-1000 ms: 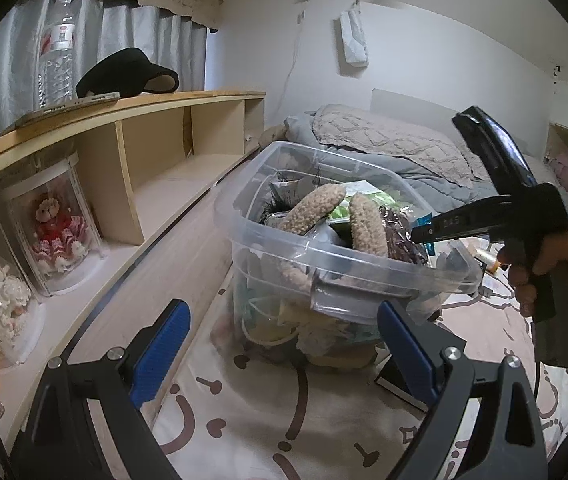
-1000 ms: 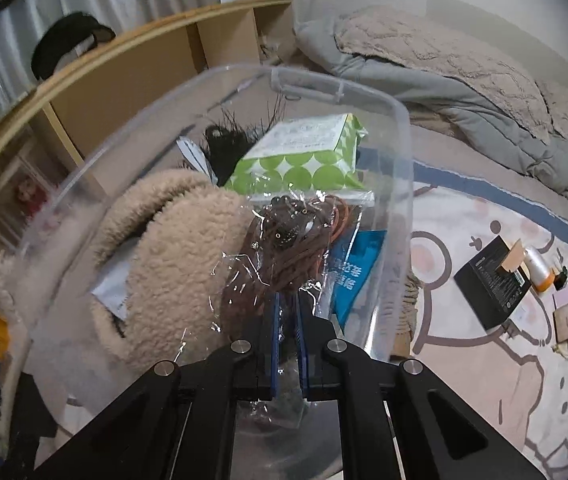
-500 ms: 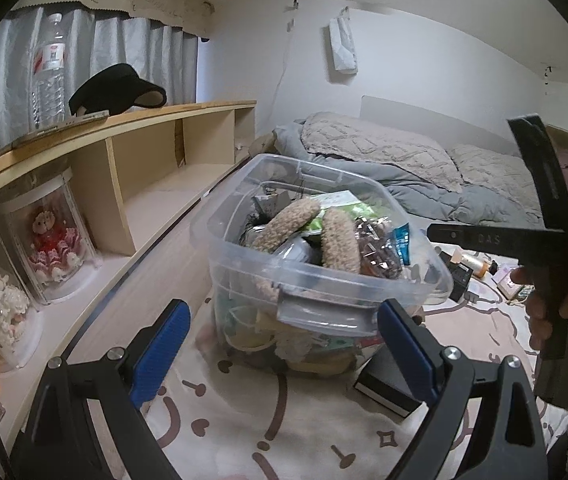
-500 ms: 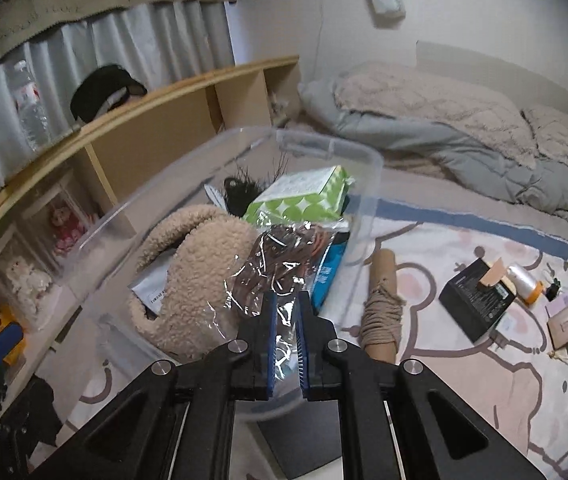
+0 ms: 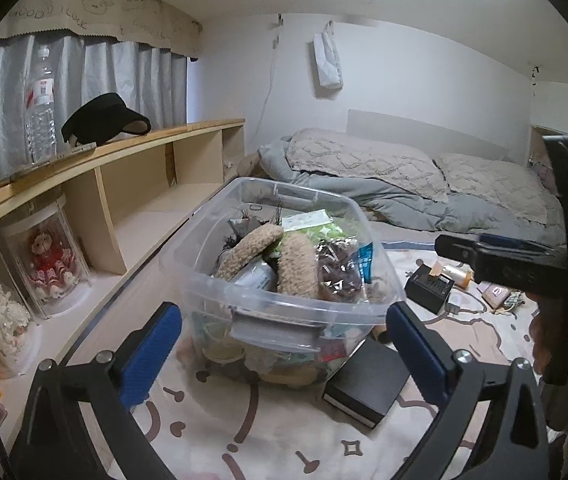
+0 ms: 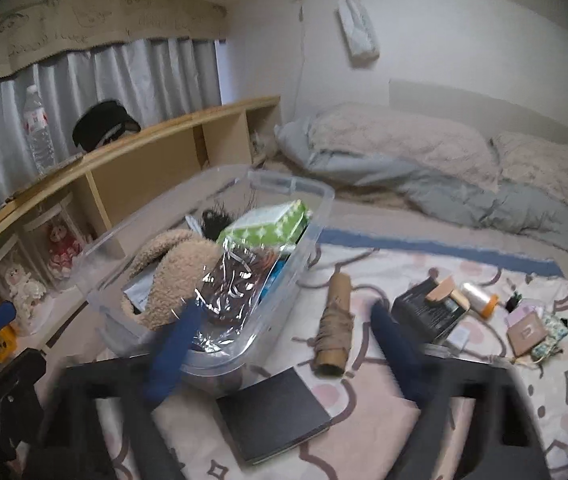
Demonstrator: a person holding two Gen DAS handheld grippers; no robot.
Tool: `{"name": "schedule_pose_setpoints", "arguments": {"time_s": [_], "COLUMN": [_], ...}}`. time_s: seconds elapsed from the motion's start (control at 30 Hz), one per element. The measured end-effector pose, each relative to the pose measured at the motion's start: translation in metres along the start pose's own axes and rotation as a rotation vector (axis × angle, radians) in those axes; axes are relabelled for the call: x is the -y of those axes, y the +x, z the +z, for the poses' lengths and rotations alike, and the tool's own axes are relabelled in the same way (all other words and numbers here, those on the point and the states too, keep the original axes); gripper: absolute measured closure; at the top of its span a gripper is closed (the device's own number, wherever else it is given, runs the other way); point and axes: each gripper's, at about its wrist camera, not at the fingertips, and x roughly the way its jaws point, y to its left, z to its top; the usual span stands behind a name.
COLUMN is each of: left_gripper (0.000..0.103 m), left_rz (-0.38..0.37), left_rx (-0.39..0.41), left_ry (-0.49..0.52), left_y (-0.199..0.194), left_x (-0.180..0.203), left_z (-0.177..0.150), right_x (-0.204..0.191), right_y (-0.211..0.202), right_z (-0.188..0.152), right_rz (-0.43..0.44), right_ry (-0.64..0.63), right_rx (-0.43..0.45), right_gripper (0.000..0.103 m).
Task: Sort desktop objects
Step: 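Open the right tool to release the brown cord bag and withdraw, then move both tools back from the bin over the bed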
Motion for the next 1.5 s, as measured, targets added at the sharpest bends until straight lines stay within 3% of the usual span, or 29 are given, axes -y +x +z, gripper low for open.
{"name": "schedule_pose_setpoints", "arguments": {"time_s": [0.07,0.1,0.13,0.4,0.77,0.93,1.13,1.5], "left_gripper": [0.0,0.0,0.0,0.0,0.0,0.0,0.0,0.0], "left_rz": [0.002,0.006,0.008,0.002,-0.018,-0.039,-0.03,-0.07], "left_rx": [0.004,0.006,0.009,0.049,0.083,0.087,0.148,0.161], "left_ry": [0.001,0.002,0.003,-0.041,-0.024,-0.03,-0.025,-0.051], "left_y": [-0.002,-0.004,-0.006,-0.022,-0.037,-0.035,-0.031,-0.002], "left_x": [0.004,0.006,0.009,0.019,0.044,0.055,0.071,0.093], "left_z": [0.002,0.002,0.003,0.013,0.022,0.02,0.011,-0.011], "right_x": [0.0,0.001,0.002,0.015,0.038,0.048,0.068,0.105], "right_y": [-0.01,-0.014,-0.02,-0.05,-0.074,-0.082,-0.088,-0.091], "right_z": [-0.002,-0.002,-0.003,-0.005,-0.017,-0.024,-0.038,-0.076], "right_rz": [-0.01,-0.012,-0.017,-0.041,-0.06,-0.071,-0.081,-0.126], "right_ry": [-0.022,-0.027,-0.037,-0.064,-0.069,-0.078,-0.063,-0.027], "right_rx": [0.029,0.041,0.063,0.148,0.184,0.203,0.249,0.32], "right_gripper": [0.011,0.001,0.0,0.0,0.0,0.0,0.0,0.0]}}
